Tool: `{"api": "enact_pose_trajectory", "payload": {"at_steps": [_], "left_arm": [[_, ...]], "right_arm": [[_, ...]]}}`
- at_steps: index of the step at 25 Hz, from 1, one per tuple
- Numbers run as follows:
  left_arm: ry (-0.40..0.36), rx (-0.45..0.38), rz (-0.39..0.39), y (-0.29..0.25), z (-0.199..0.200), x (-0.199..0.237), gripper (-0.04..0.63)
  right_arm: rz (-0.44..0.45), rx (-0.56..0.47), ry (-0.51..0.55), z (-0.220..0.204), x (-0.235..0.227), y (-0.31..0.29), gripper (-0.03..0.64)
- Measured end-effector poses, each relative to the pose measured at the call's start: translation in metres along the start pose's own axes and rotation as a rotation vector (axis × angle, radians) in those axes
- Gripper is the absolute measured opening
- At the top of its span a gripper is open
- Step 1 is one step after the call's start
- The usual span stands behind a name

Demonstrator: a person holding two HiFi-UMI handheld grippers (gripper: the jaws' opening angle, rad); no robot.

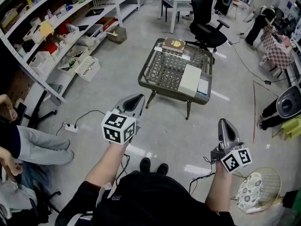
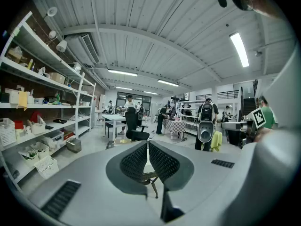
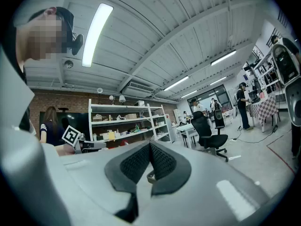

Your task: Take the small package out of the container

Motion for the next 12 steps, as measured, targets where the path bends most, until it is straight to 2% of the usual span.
{"api": "enact_pose_trajectory", "payload": {"at_steps": [12], "left_arm": [[0.020,-0.004,0.006,-0.0014,-0.0018,-0.0021,0.018]], "right_arm": [[0.006,-0.011,0.001,0.0003,-0.0039,0.0001,0.008]]}}
Point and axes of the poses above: the fingertips, and each gripper's own axes: y backward along the fingers, x to its left, z out of its top, the point moved 3 cm from there along y, backward along the fingers, and after that the axes turned 7 degrees about y, right-handed, at the moved point
